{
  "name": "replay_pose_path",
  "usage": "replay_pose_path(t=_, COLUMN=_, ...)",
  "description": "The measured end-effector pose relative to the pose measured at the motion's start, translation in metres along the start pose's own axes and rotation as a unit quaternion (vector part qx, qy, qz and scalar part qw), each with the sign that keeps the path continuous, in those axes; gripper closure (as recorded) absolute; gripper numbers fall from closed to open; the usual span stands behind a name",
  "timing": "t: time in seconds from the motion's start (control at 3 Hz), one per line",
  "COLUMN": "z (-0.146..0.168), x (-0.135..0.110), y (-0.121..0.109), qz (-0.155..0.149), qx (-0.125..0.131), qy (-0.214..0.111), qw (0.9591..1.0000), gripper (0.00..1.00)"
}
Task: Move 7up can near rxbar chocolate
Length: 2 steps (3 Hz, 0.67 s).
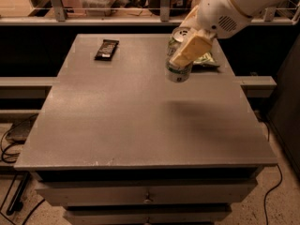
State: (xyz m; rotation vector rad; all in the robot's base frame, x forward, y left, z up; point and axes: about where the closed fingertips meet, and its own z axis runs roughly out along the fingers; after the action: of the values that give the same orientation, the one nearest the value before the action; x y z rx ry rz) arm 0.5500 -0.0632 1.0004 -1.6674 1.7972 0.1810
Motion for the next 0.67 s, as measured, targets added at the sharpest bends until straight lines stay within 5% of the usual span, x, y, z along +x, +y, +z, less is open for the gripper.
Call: replay_pose_path(t=0.67, z=0.054, x=-0.041, y=-0.054, qz=0.032, qx=0.035, qy=-0.023, qw=0.9986, gripper=1.0)
